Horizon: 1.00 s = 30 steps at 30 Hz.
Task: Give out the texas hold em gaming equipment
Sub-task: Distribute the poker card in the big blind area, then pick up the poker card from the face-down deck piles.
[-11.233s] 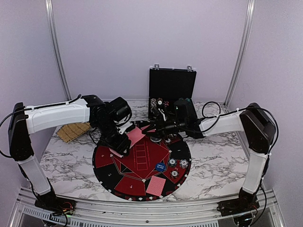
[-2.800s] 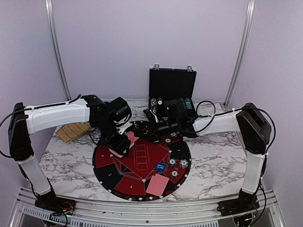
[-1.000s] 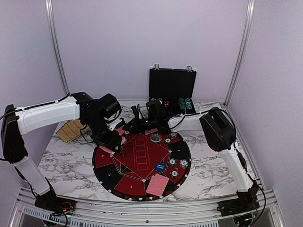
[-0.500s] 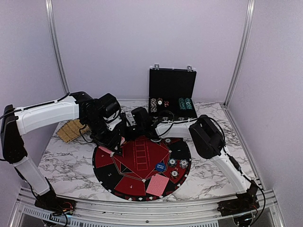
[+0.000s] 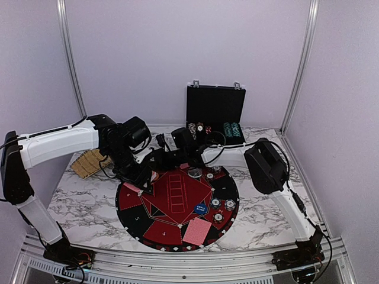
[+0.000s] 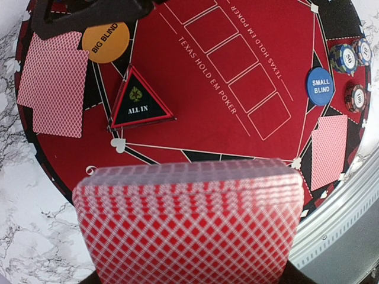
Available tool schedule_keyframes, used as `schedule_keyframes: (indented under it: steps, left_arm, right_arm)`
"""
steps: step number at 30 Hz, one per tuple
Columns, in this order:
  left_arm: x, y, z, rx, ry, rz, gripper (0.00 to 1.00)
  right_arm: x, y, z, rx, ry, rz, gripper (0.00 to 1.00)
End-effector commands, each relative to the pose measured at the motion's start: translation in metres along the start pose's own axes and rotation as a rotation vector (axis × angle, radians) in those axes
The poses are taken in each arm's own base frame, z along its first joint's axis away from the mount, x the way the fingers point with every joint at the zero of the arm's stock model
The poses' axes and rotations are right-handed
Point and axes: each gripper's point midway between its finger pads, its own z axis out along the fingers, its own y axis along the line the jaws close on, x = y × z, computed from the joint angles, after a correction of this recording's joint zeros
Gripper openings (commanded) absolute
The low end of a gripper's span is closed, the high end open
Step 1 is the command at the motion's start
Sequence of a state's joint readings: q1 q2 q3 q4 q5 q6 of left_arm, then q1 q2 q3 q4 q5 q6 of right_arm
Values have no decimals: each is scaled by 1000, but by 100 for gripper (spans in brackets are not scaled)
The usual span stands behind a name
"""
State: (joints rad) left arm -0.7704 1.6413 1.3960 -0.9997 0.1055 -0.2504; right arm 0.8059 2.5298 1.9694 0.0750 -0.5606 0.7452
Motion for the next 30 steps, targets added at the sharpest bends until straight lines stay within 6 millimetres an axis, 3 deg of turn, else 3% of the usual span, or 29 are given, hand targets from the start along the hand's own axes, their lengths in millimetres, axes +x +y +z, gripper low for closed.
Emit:
schedule_keyframes:
  steps: [1,7,13,17,22,30]
  left_arm:
    - [-4,-4,-20,26,-36,3,41]
    - [-2,1,-14,-10,-25,11,41]
    - [0,-4,-2,-18,12,37,41]
    - [-2,-10,2,-13,21,58,41]
    - [-4,-17,5,-9,25,75,41]
    - [-6,-27,7,0,29,90,41]
  right_arm:
    - [-36,51,-37,-104,-75,-49,46]
    - [-36,55,-76,-148,-79,20,54]
    - [-14,62,-119,-236,-18,68,66]
    - [11,68,-135,-261,46,67,71]
    - [40,66,-143,-267,109,98,71]
    - [59,86,-133,-328,161,99,72]
